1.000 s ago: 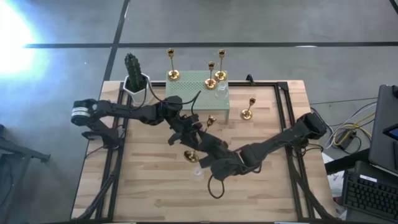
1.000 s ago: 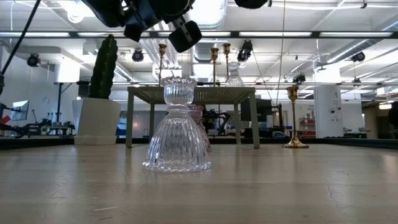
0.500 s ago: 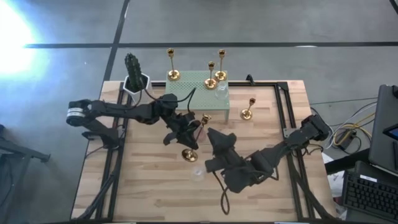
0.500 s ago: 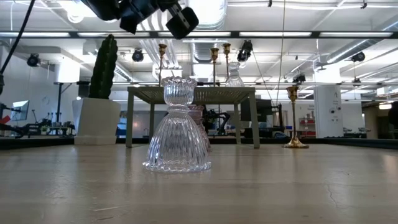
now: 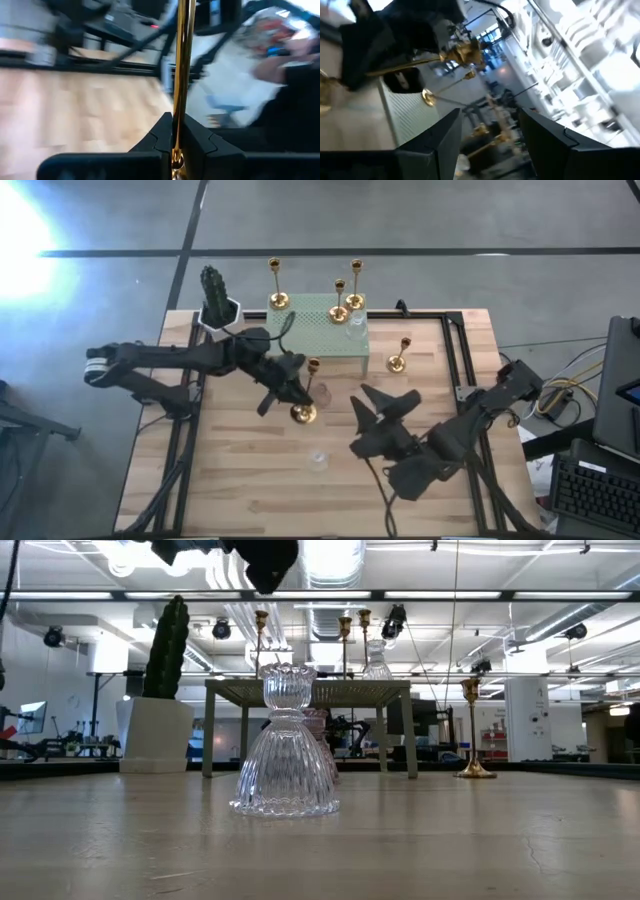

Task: Pick & Place candle stick holders
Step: Put the gold candle holder on the shelf

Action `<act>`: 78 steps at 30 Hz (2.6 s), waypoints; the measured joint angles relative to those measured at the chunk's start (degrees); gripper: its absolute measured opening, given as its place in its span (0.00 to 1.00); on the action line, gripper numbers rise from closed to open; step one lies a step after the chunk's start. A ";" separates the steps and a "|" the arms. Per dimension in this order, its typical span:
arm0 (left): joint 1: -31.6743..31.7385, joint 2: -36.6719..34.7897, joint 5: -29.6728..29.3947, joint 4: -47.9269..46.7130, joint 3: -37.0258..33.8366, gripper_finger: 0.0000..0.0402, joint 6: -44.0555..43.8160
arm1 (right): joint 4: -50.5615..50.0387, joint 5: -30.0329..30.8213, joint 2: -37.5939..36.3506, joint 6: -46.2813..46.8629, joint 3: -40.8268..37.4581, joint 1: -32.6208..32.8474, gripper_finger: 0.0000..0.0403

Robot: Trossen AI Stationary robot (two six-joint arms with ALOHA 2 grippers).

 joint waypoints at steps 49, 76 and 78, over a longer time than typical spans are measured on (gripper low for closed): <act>15.18 11.89 -59.42 20.02 1.56 0.05 8.04 | -55.15 -23.98 -28.87 127.85 -41.80 1.75 0.33; 22.44 23.86 -58.91 25.98 6.49 0.05 7.92 | -55.30 -23.88 -28.87 126.78 -42.94 1.68 0.29; 22.75 24.27 -58.26 26.63 6.49 0.05 7.82 | -55.30 -23.65 -28.87 126.80 -42.94 1.64 0.29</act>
